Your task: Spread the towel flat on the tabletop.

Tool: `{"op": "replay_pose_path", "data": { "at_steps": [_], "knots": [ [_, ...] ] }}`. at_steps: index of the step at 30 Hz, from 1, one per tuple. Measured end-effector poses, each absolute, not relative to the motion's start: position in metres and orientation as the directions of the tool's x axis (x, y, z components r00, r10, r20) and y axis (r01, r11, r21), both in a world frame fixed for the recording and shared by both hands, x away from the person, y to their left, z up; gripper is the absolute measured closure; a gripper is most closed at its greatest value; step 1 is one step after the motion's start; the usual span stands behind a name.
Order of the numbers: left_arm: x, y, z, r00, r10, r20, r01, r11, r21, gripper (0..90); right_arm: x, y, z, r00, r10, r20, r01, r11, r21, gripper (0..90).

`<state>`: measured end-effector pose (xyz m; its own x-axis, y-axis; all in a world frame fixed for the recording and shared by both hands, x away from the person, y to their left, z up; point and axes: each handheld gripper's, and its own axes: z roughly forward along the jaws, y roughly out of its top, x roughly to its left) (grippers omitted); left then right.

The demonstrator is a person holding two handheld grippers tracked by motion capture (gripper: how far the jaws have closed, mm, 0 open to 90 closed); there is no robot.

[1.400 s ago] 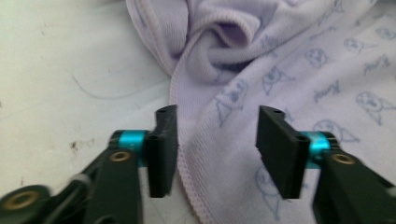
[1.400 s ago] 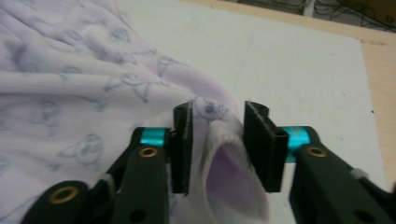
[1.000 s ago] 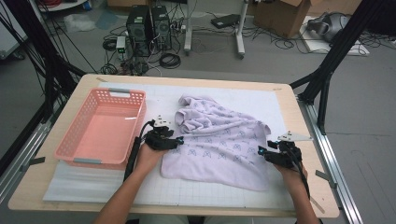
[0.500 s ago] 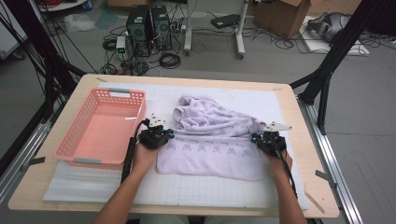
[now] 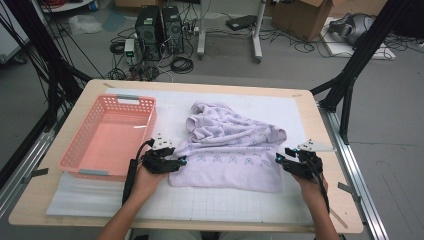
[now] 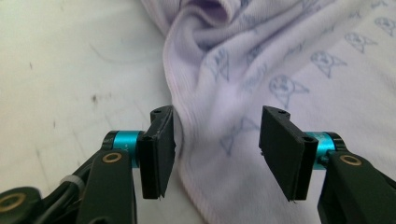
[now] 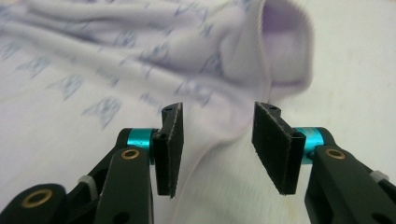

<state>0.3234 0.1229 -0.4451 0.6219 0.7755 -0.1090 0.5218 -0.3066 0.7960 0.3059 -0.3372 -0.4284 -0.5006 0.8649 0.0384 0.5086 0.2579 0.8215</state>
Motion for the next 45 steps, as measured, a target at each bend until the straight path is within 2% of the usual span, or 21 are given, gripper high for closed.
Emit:
{"op": "replay_pose_path", "data": {
  "at_steps": [4,9,10,11,13,14,15,16,23,35,45],
  "knots": [
    [0.313,0.126,-0.449,0.63,0.765,-0.13,0.527,-0.3,0.795,42.7,0.289,-0.34,-0.437,-0.534,0.843,0.061,0.544,0.288,0.788,51.5],
    [0.3,0.128,-0.451,0.633,0.759,-0.151,0.538,-0.29,0.792,43.2,0.274,-0.339,-0.439,-0.55,0.831,0.086,0.545,0.279,0.791,51.7],
    [0.296,0.128,-0.451,0.641,0.758,-0.118,0.523,-0.319,0.791,47.6,0.269,-0.337,-0.439,-0.548,0.832,0.083,0.55,0.284,0.785,52.6],
    [0.292,0.127,-0.451,0.64,0.765,-0.073,0.504,-0.346,0.791,57.1,0.266,-0.336,-0.441,-0.548,0.833,0.077,0.556,0.294,0.777,55.9],
    [0.288,0.126,-0.449,0.645,0.761,-0.071,0.509,-0.359,0.782,70.2,0.259,-0.335,-0.445,-0.528,0.847,0.062,0.596,0.318,0.738,72.1],
    [0.286,0.126,-0.448,0.652,0.755,-0.075,0.514,-0.367,0.775,81.5,0.256,-0.336,-0.448,-0.516,0.853,0.076,0.599,0.296,0.744,76.2],
    [0.283,0.126,-0.448,0.649,0.757,-0.072,0.514,-0.367,0.776,83.5,0.254,-0.338,-0.448,-0.509,0.855,0.103,0.61,0.274,0.743,84.6],
    [0.28,0.125,-0.448,0.643,0.762,-0.076,0.516,-0.358,0.778,84.1,0.252,-0.338,-0.447,-0.509,0.852,0.125,0.621,0.263,0.738,86.9],
    [0.258,0.131,-0.449,0.636,0.761,-0.13,0.54,-0.318,0.779,84.9,0.221,-0.342,-0.446,-0.51,0.853,0.114,0.612,0.267,0.744,88.0],
    [0.21,0.129,-0.449,0.654,0.739,-0.164,0.529,-0.291,0.797,84.7,0.175,-0.364,-0.443,-0.485,0.853,0.193,0.609,0.171,0.774,88.0],
    [0.148,0.136,-0.456,0.636,0.753,-0.169,0.522,-0.259,0.813,84.7,0.129,-0.36,-0.443,-0.525,0.835,0.161,0.594,0.224,0.773,88.0]
  ]
}}
